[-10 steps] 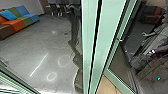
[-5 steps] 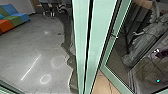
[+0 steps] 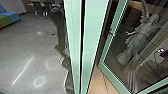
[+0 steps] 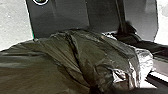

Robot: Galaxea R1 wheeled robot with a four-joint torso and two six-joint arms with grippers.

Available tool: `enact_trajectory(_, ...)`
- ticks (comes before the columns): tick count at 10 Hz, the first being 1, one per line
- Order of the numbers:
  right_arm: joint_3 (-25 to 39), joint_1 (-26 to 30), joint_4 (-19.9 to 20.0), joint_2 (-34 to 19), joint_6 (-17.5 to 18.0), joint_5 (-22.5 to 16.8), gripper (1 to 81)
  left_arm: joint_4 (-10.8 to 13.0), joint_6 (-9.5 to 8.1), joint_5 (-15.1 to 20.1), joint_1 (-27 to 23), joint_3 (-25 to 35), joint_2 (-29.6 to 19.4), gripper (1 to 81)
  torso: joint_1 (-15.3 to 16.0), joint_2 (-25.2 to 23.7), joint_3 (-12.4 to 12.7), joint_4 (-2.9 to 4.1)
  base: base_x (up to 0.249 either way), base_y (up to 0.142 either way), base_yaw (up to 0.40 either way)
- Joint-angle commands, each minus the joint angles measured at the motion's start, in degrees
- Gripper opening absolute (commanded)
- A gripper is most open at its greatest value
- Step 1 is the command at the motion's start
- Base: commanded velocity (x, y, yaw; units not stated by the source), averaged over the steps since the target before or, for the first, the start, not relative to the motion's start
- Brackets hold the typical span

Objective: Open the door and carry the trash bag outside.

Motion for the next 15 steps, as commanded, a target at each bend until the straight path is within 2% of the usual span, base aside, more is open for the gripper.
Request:
enact_trajectory(1, -2.0, 8.9, -2.6, -3.5, -0.4, -5.1, 81.1, -0.5, -0.02, 5.0, -1.0, 0.3, -0.2, 1.0, 0.0, 0.0, 0.0, 0.00, 0.000, 0.000, 0.000)
enact_trajectory(4, -1.8, 9.0, -2.2, -3.0, -0.4, -5.2, 81.1, -0.5, -0.02, 5.0, -0.9, 0.3, -0.4, 1.0, 0.0, 0.0, 0.0, 0.00, 0.000, 0.000, 0.000)
enact_trajectory(6, -1.3, 8.5, 0.9, -2.1, -0.4, -5.5, 81.1, -0.5, -0.02, 5.0, -0.9, 0.3, -0.2, 1.0, 0.0, 0.0, 0.0, 0.00, 0.000, 0.000, 0.000)
enact_trajectory(7, 0.4, 8.0, 8.8, -1.4, -0.3, -6.2, 81.1, -0.4, -0.02, 5.0, -0.9, 0.3, -0.2, 1.0, 0.0, 0.0, 0.0, 0.00, 0.000, 0.000, 0.000)
enact_trajectory(10, 0.3, 7.9, 26.0, 0.5, 0.6, -6.2, 81.1, -0.4, -0.02, 4.8, -0.8, 0.3, -0.4, 1.0, 0.0, 0.0, 0.0, 0.00, 0.000, 0.000, 0.000)
enact_trajectory(12, -0.4, 6.7, 41.4, 1.2, 0.7, -5.9, 81.1, -0.3, -0.02, 4.6, -0.8, 0.5, -0.4, 1.0, 0.0, 0.0, 0.0, 0.00, 0.000, 0.000, 0.000)
enact_trajectory(14, 1.0, 2.0, 54.7, 0.6, 0.4, -5.7, 81.1, -0.3, 0.07, 4.6, -0.9, 0.5, -0.4, 1.0, 0.0, 0.0, 0.0, 0.00, 0.000, 0.000, 0.000)
enact_trajectory(15, 3.7, -1.2, 57.9, 0.0, 0.3, -5.1, 81.1, -0.3, 0.15, 4.6, -0.9, 0.5, -0.4, 1.0, 0.0, 0.0, 0.0, 0.00, 0.000, 0.000, 0.000)
